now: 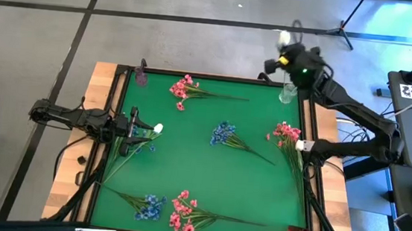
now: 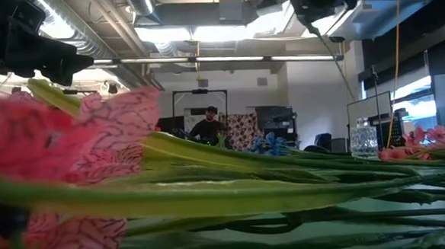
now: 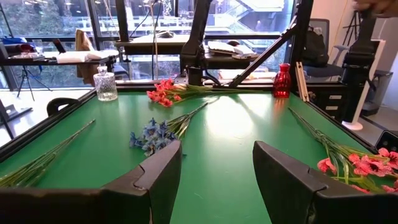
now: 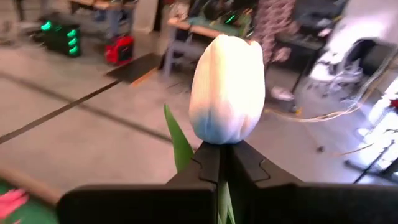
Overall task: Sort flowers into vase by color
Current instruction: Put the top white flower into the transparent vase
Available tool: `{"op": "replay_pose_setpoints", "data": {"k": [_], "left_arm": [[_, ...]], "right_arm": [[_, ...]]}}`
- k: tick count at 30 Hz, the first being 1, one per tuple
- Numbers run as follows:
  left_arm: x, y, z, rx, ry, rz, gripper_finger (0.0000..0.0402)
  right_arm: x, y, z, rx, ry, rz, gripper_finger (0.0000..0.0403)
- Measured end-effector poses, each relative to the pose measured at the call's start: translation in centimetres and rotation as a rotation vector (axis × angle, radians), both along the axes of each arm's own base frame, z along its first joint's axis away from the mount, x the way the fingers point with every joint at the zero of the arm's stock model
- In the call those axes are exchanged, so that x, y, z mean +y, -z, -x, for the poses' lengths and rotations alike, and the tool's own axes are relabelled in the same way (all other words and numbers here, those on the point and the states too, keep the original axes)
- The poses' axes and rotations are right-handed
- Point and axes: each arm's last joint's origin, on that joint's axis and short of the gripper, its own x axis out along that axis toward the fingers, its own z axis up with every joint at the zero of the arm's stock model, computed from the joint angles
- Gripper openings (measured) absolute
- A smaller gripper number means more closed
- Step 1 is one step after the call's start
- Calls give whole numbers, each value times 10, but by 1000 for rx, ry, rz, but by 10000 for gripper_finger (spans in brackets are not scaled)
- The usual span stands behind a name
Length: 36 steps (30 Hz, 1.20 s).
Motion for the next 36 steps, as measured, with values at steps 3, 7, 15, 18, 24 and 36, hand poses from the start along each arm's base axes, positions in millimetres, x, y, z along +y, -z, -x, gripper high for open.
{"op": "replay_pose_setpoints", "data": {"k": [3,7,15,18,24,36], "left_arm": [[0,0,0,0,0,0,194],[0,0,0,0,0,0,194],[0,0,0,0,0,0,194],[0,0,0,0,0,0,194],[0,0,0,0,0,0,194],[1,0,0,0,-39,-4,194]], "right_arm": [[-16,2,14,-11,41,75,7],[-36,8,29,-67,85,157,7],[-51,26,43,-18,124,157,6],[-51,25,43,4,116,177,9],[-53,24,44,4,116,187,7],[-57,31,42,-15,122,166,7]]}}
